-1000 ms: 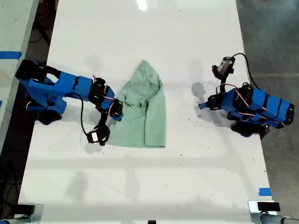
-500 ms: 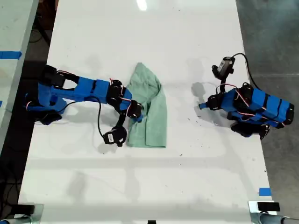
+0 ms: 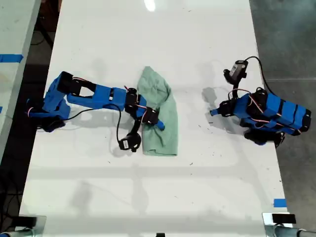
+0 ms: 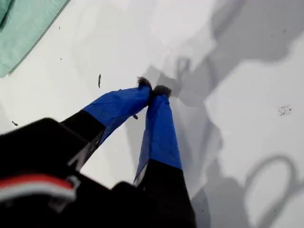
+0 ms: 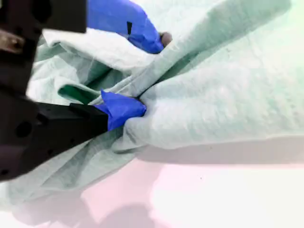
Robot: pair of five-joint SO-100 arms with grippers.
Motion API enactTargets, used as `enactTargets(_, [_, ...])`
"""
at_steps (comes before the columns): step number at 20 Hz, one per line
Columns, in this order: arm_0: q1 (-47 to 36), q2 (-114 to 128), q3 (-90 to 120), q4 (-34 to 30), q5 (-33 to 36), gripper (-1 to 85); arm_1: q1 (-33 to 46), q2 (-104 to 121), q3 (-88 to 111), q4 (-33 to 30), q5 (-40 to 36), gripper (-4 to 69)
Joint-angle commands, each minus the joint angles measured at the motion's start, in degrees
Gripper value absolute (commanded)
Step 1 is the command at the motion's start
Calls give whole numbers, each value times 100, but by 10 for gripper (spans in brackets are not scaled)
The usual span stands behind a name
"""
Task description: Fold t shirt
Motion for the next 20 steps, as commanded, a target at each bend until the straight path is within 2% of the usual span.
enactTargets(1, [79,413,-176,193,62,239,-53,88,132,-229,-62,17])
enactTargets(7, [229,2461,123,1028,-149,82,-53,88,132,-229,-62,17])
enactTargets(11, [211,4280,1134,1723,-519,53,-62,88,132,-237,-70,17])
enactTargets(12, [176,4992,1907,1652,-668,35,-62,88,132,-237,-70,17])
enactTargets(13, [105,5880,2971,1327,-791,-1,-62,88,132,-237,-70,17])
enactTargets(17, [35,9721,7594,-826,-1099,-1,-44,88,132,-246,-62,17])
enactTargets(20, [132,10450,9431,-1881,-967,-2,-35,88,141,-255,-44,17])
